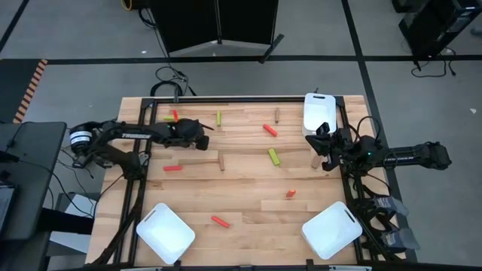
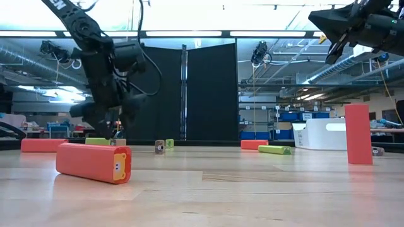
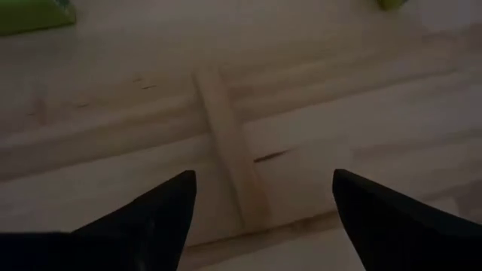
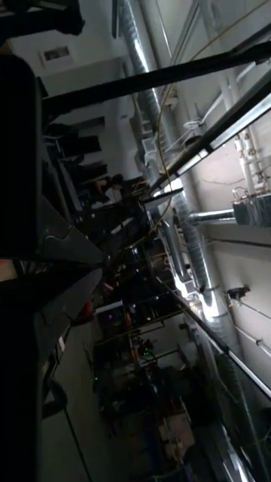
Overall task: Sort blocks
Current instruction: Put the brown block into the bottom left bin
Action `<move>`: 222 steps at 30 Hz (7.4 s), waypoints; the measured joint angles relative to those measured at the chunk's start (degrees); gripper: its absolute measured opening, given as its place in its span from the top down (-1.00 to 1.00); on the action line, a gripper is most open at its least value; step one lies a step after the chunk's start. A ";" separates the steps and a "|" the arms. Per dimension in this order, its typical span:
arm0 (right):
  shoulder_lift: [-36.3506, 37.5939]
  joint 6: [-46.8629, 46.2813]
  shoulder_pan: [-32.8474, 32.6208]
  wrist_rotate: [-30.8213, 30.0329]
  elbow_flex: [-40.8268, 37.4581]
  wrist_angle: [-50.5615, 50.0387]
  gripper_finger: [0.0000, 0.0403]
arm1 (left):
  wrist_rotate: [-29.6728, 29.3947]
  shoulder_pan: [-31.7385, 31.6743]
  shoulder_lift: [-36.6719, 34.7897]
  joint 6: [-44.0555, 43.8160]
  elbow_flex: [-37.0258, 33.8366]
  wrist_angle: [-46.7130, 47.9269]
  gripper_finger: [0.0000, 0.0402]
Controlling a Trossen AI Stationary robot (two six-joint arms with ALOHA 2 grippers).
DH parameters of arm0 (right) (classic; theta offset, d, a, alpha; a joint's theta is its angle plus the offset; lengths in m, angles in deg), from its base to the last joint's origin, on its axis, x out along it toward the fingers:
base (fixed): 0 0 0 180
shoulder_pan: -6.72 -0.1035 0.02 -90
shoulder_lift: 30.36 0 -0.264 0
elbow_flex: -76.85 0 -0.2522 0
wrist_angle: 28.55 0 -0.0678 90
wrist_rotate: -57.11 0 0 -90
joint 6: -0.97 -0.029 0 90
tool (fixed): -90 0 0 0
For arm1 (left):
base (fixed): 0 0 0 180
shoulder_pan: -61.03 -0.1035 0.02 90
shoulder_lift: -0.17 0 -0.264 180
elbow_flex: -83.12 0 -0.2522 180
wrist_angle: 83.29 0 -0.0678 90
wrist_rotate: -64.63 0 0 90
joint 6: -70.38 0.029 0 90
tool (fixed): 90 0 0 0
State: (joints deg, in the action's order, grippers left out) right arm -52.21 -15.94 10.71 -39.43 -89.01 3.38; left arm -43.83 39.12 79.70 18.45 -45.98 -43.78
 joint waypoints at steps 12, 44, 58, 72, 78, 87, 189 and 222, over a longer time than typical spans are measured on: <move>0.00 -1.36 0.00 0.33 0.00 0.05 0.84 | -0.42 -4.75 7.75 0.78 0.12 -6.32 -0.43; 0.17 5.36 0.00 3.38 0.40 4.97 0.84 | 4.86 4.83 16.27 14.09 29.61 -15.09 0.67; 0.13 9.30 -0.02 7.38 12.35 6.93 0.84 | 17.54 5.10 50.62 21.61 77.65 -20.83 0.67; 0.11 9.09 -0.49 9.76 12.70 6.99 0.84 | 22.55 4.42 70.08 10.81 94.62 -36.10 0.67; 0.11 9.14 -0.48 9.74 12.70 6.97 0.84 | 14.51 5.21 71.68 11.69 95.10 -44.66 0.67; -1.47 11.29 -0.48 9.68 12.70 7.03 0.84 | 6.98 7.27 71.84 28.14 95.91 -55.34 0.67; -5.12 3.50 -0.40 22.36 12.70 9.24 0.84 | 21.54 34.77 -9.23 37.45 10.54 -25.37 0.67; -32.50 14.10 -6.95 4.99 32.67 -34.45 0.61 | 29.28 70.05 -9.95 -16.56 6.32 5.90 0.58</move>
State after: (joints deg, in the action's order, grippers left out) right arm -84.71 -1.84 3.77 -34.45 -56.34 -31.07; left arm -14.55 109.17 69.75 1.89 -39.66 -37.88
